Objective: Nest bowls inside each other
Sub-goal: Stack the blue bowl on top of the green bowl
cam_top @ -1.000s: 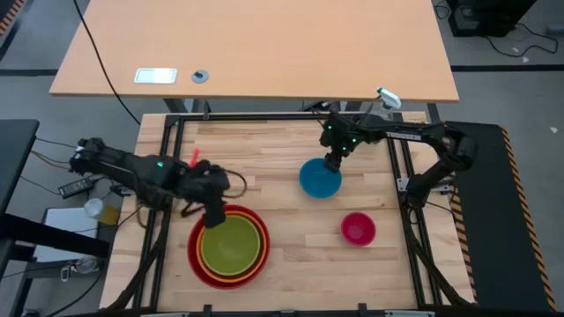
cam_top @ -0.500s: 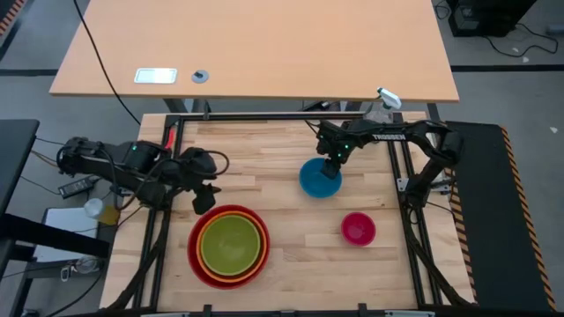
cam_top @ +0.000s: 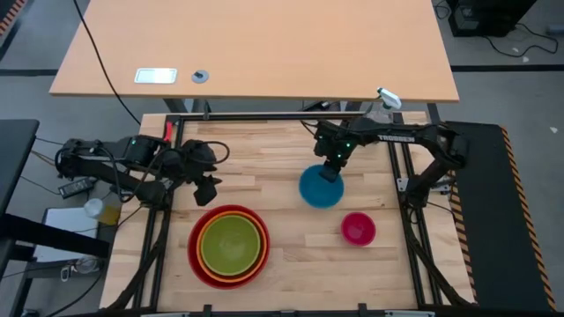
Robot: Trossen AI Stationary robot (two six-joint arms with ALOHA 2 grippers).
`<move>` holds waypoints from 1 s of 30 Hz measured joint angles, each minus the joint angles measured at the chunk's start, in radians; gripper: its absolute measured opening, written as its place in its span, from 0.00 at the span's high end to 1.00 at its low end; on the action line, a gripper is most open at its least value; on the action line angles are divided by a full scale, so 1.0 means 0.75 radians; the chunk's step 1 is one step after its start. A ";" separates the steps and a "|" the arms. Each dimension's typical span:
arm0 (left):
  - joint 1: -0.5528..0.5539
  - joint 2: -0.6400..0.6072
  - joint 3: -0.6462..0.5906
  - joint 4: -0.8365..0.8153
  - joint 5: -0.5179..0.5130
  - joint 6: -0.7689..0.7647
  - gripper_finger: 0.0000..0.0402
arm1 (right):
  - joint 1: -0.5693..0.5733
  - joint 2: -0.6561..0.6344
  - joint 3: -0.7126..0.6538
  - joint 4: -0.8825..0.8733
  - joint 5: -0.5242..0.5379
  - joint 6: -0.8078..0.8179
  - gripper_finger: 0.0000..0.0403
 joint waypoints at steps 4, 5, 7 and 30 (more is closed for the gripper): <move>0.009 -0.001 0.000 0.019 0.000 0.120 0.50 | 0.095 -0.024 0.146 0.008 -0.051 0.149 0.96; 0.009 -0.001 0.000 0.018 0.000 0.165 0.50 | 0.124 -0.024 0.188 0.009 -0.041 0.197 0.96; 0.007 -0.007 0.000 0.016 0.002 0.250 0.50 | 0.199 -0.006 0.282 0.023 0.021 0.309 0.95; 0.046 -0.172 0.001 0.146 0.084 0.423 0.50 | 0.753 0.791 1.230 0.447 0.458 0.633 0.93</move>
